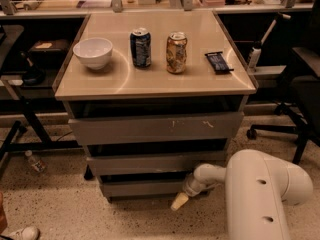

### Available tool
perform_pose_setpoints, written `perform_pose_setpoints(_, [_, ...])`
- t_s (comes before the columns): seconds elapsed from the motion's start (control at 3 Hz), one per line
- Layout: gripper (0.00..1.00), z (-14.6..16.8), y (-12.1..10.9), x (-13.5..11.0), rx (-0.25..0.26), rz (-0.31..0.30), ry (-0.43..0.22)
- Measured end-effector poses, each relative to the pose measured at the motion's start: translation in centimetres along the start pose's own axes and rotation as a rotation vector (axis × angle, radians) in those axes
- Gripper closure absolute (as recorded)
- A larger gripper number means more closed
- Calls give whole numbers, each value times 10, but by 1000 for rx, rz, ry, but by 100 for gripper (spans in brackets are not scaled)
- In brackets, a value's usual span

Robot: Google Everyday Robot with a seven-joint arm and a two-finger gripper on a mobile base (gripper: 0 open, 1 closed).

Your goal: Open bottom drawer

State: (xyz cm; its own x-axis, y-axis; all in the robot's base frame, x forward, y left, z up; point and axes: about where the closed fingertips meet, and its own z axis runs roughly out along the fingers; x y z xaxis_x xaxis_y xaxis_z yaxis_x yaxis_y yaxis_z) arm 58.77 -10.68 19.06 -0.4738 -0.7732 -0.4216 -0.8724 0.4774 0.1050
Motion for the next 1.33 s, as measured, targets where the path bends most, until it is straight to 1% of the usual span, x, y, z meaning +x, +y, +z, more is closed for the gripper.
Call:
perform_pose_setpoints(0.67, [0,13,1,6,-26,-17,36])
perform_pose_setpoints(1.0, [0,15,10,12,-54,-18,59])
perform_pose_setpoints(1.33, [0,8,45,32,-124,-6,116])
